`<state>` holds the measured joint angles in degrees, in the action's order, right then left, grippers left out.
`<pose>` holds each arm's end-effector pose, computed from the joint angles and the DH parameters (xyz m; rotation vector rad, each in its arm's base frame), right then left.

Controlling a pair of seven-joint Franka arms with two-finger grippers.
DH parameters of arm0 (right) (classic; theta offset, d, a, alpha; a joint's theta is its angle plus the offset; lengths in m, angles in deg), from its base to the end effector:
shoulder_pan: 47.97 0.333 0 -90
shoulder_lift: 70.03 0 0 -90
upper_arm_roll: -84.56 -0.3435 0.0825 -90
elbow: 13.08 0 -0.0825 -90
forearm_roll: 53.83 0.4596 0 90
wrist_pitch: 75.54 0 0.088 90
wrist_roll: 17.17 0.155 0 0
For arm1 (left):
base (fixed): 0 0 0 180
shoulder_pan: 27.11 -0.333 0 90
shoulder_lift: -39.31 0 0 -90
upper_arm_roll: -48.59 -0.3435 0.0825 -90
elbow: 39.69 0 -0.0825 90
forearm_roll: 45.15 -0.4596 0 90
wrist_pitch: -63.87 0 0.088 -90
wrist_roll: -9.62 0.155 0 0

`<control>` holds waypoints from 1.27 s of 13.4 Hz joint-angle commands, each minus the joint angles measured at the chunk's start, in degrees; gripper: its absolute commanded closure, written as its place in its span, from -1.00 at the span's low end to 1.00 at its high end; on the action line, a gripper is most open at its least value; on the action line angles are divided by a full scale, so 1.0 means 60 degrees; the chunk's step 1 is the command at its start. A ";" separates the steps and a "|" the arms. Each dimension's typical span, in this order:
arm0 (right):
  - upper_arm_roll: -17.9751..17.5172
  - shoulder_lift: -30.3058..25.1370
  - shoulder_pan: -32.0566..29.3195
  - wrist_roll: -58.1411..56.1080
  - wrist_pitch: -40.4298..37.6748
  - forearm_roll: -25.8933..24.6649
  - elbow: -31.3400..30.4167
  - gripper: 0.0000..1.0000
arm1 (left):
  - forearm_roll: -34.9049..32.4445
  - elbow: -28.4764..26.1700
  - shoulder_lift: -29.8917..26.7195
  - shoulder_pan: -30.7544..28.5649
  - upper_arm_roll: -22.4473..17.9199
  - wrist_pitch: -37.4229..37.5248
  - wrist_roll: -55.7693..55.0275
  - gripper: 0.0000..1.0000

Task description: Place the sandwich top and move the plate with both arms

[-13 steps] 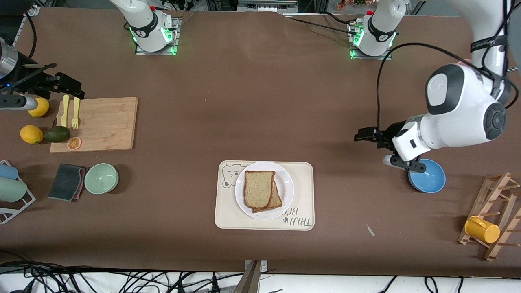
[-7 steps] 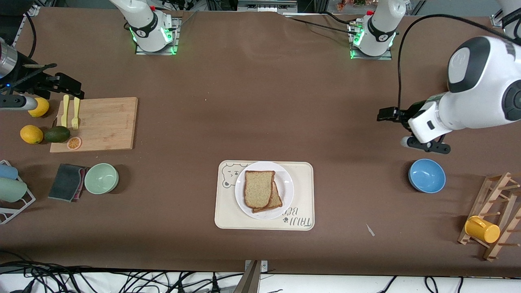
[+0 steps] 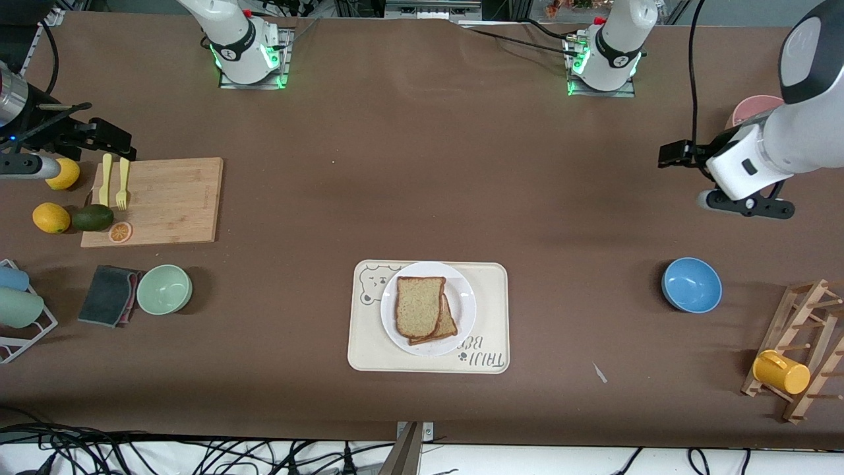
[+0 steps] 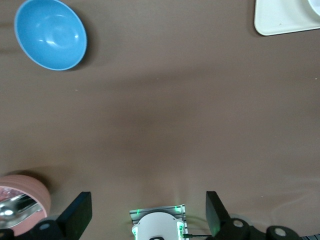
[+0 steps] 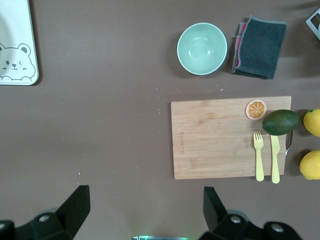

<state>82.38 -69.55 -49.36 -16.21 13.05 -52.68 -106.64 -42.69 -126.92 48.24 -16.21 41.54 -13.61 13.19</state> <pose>0.6224 0.0117 0.5631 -3.1191 0.0053 0.1489 0.6319 -0.0543 0.5179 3.0710 -0.2004 -0.5044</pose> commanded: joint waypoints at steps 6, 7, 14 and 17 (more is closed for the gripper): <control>-0.0018 0.0039 -0.0032 -0.0131 -0.0146 -0.0118 0.0214 -1.00 | -0.0381 0.1149 -0.0287 -0.0497 -0.0055 0.0726 0.0181 -1.00; -0.0018 0.0039 -0.0032 -0.0131 -0.0146 -0.0118 0.0214 -1.00 | -0.0366 0.1150 -0.0273 -0.0497 -0.0099 0.0654 0.0255 -1.00; -0.0018 0.0039 -0.0032 -0.0145 -0.0132 -0.0118 0.0214 -1.00 | -0.0585 0.1019 -0.0302 -0.0497 -0.0217 0.0347 0.0241 -1.00; -0.0018 0.0039 -0.0032 -0.0145 -0.0146 -0.0118 0.0214 -1.00 | -0.0556 0.0771 -0.0374 -0.0512 -0.0276 -0.0004 0.0197 -1.00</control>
<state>82.39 -69.55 -49.36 -16.21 13.04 -52.68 -106.64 -44.14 -120.97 46.68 -19.34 39.97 -11.81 13.47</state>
